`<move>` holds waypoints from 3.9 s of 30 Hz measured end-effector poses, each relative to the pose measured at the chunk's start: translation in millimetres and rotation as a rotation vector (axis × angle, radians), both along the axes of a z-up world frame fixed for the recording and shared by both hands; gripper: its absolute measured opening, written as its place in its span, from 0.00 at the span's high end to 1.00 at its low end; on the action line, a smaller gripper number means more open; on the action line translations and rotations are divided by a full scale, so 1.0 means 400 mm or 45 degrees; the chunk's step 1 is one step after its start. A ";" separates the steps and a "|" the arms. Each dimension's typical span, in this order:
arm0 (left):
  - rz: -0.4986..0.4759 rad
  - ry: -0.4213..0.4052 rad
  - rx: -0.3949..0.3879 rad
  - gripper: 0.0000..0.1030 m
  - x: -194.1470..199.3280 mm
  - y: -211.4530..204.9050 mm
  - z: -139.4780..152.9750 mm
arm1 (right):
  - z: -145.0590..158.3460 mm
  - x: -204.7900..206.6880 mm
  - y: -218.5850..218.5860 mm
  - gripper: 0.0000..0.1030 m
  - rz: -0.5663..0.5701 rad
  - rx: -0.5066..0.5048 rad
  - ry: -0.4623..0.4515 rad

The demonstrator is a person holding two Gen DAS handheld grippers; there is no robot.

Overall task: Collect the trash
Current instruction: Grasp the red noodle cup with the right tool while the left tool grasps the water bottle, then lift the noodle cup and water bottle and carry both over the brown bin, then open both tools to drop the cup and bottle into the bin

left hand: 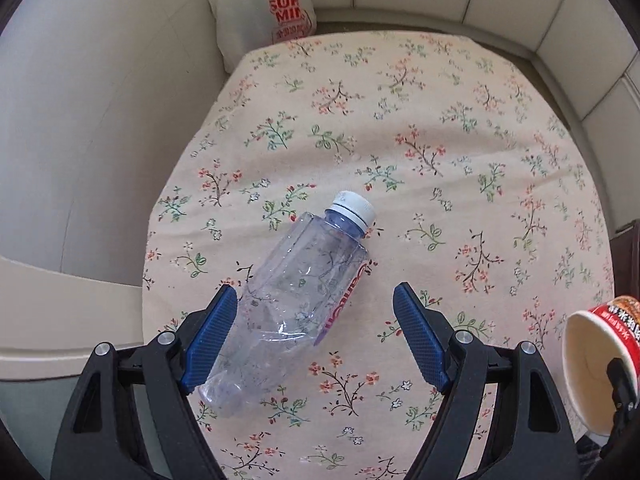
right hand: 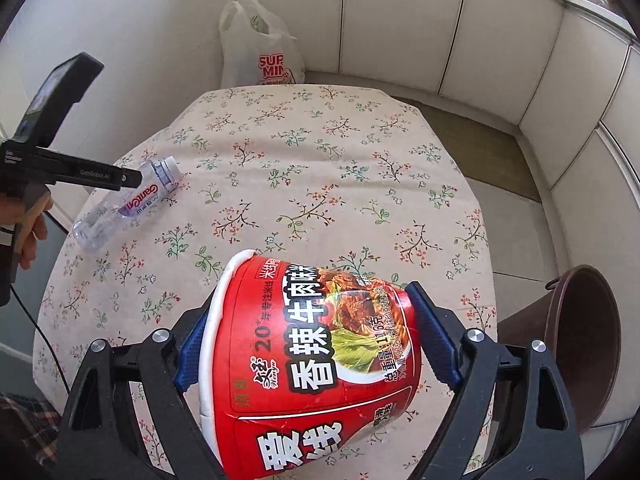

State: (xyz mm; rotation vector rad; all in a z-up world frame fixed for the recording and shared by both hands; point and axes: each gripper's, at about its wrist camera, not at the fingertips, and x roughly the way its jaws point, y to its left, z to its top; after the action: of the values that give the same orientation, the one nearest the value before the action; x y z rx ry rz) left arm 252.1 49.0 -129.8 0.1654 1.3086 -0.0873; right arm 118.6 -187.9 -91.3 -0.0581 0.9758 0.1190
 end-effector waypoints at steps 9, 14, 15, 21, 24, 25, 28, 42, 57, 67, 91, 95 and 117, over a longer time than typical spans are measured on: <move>-0.146 0.186 0.197 0.24 0.065 -0.040 -0.111 | -0.014 0.044 0.001 0.20 -0.019 0.055 0.017; -0.154 0.254 0.236 0.24 0.077 -0.022 -0.142 | -0.015 0.053 -0.004 0.20 -0.024 0.061 0.024; -0.154 0.261 0.243 0.24 0.077 -0.017 -0.146 | -0.015 0.053 -0.005 0.20 -0.025 0.062 0.025; -0.168 0.284 0.242 0.33 0.069 0.013 -0.166 | -0.013 0.049 -0.002 0.20 -0.017 0.038 0.018; -0.158 0.255 0.237 0.34 0.052 0.018 -0.164 | -0.011 0.047 -0.006 0.20 -0.023 0.039 0.017; -0.152 0.241 0.228 0.35 0.046 0.018 -0.163 | -0.010 0.045 -0.010 0.20 -0.026 0.040 0.016; -0.139 0.202 0.205 0.36 0.026 0.011 -0.155 | -0.004 0.041 -0.019 0.20 -0.035 0.043 0.011; 0.106 -0.117 -0.038 0.36 -0.057 -0.007 -0.065 | 0.032 0.016 -0.065 0.20 -0.101 0.066 -0.057; 0.182 -0.482 -0.306 0.36 -0.150 -0.177 0.113 | 0.114 -0.046 -0.181 0.20 -0.277 0.070 -0.282; 0.044 -0.692 -0.473 0.36 -0.260 -0.390 0.247 | 0.193 -0.140 -0.320 0.20 -0.459 0.038 -0.507; -0.270 -0.759 -0.799 0.36 -0.454 -0.862 0.332 | 0.213 -0.369 -0.734 0.20 -1.010 -0.075 -0.695; -0.313 -0.746 -0.837 0.36 -0.466 -0.918 0.333 | 0.185 -0.382 -0.792 0.20 -1.065 -0.087 -0.667; -0.382 -0.549 -0.973 0.30 -0.432 -1.116 0.311 | 0.130 -0.418 -0.932 0.07 -1.319 -0.016 -0.574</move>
State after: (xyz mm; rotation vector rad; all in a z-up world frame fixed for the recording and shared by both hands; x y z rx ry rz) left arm 79.2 -397.6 -5.4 -0.2646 0.7427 -0.7532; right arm -48.6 -560.6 -39.3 0.3950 0.4626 -0.8216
